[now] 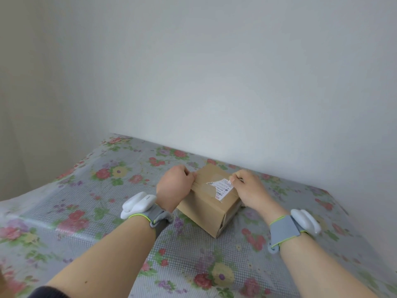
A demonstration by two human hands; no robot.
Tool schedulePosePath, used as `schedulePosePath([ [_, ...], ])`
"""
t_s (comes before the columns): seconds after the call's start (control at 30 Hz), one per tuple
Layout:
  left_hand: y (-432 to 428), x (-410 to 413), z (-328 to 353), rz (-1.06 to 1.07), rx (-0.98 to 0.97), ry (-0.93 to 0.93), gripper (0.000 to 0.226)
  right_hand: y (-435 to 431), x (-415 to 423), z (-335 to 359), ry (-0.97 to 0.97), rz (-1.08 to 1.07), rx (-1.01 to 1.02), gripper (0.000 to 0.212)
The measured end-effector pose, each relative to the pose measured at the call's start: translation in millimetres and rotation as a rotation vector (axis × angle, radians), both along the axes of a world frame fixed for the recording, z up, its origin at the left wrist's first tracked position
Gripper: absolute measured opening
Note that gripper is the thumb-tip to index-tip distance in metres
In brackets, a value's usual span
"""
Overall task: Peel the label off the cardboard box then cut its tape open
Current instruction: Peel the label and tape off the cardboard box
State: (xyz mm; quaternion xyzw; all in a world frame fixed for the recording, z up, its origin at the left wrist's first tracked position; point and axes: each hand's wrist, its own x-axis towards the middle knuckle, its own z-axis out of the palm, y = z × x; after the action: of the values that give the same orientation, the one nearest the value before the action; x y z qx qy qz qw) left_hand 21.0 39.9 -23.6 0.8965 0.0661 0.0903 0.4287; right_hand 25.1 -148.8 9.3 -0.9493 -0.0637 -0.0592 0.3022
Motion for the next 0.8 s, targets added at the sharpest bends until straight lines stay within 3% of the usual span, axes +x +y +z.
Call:
schedulePosePath([
  [0.17, -0.4, 0.9, -0.5, 0.001, -0.007, -0.009, 0.030, -0.6, -1.9, 0.7, -0.077, -0.064, 0.147, 0.026],
  [0.3, -0.7, 1.3, -0.8, 0.006, -0.007, -0.016, 0.031, -0.2, -5.5, 2.8, -0.133, -0.062, 0.092, 0.007],
  [0.43, -0.8, 1.4, -1.0, 0.011, 0.002, -0.012, 0.031, -0.4, -5.6, -1.0, -0.168, -0.023, 0.057, 0.012],
  [0.8, -1.5, 4.4, -2.2, 0.011, 0.024, -0.013, 0.028, -19.6, -11.7, 1.3, -0.021, 0.058, 0.234, 0.018],
])
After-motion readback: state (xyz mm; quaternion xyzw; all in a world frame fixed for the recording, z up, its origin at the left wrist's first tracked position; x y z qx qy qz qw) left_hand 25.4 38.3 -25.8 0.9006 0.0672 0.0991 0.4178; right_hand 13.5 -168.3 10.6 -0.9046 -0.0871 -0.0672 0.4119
